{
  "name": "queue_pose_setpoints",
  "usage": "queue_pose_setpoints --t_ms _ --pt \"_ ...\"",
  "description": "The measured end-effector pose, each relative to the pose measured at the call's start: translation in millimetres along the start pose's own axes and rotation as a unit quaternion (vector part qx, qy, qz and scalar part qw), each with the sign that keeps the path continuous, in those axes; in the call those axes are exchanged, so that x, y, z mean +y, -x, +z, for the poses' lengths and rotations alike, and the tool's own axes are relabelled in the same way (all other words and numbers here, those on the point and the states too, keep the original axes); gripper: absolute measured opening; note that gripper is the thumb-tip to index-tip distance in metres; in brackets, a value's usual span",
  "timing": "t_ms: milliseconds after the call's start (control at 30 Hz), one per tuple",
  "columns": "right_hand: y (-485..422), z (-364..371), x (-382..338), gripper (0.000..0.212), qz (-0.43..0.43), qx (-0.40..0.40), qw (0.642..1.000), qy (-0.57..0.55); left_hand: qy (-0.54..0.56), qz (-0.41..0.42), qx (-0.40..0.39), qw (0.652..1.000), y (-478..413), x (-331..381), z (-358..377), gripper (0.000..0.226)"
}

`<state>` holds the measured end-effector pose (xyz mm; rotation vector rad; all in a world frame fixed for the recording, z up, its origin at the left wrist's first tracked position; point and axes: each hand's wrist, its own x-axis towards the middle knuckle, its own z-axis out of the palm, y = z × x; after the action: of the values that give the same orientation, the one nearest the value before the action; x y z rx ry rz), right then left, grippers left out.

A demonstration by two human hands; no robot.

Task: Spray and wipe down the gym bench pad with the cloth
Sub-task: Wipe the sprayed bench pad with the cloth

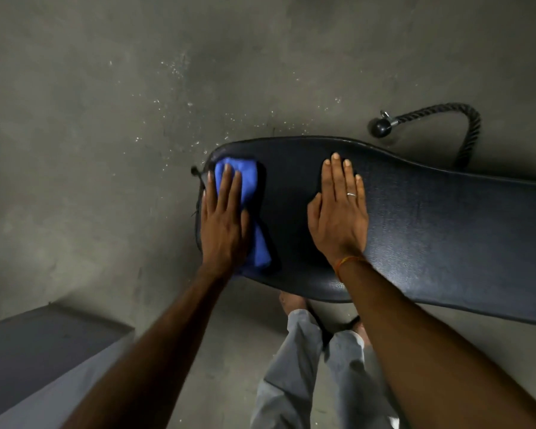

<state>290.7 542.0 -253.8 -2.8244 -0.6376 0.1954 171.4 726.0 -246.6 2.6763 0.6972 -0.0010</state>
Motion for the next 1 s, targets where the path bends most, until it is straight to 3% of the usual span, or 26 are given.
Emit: queue_pose_setpoints --t_ms 167,333,467,733,900,1000 --pt "-1.7 -0.9 0.1 0.061 0.002 -0.003 1.0 -0.002 0.05 -0.055 0.005 0.997 83.7 -8.0 1.9 0.061" --pt "-1.6 1.6 1.3 0.062 0.0 0.006 1.0 0.001 0.074 -0.002 0.026 0.997 -26.6 -34.7 -8.4 0.056" --pt "-1.8 1.9 0.1 0.061 0.001 0.014 1.0 -0.003 0.024 0.024 0.013 0.999 -100.1 -29.6 -10.6 0.061" --pt "-4.1 -0.4 0.2 0.063 0.005 0.009 1.0 -0.005 0.006 0.025 -0.025 0.999 41.3 -14.3 -4.8 0.062" --pt "-3.7 2.0 2.0 0.064 0.002 0.001 1.0 0.004 -0.03 0.019 -0.017 0.999 -55.3 -7.6 -6.5 0.061" --pt "-3.2 1.5 1.3 0.063 0.003 0.004 1.0 0.0 -0.025 -0.035 -0.015 0.999 -111.8 5.9 -5.2 0.066"
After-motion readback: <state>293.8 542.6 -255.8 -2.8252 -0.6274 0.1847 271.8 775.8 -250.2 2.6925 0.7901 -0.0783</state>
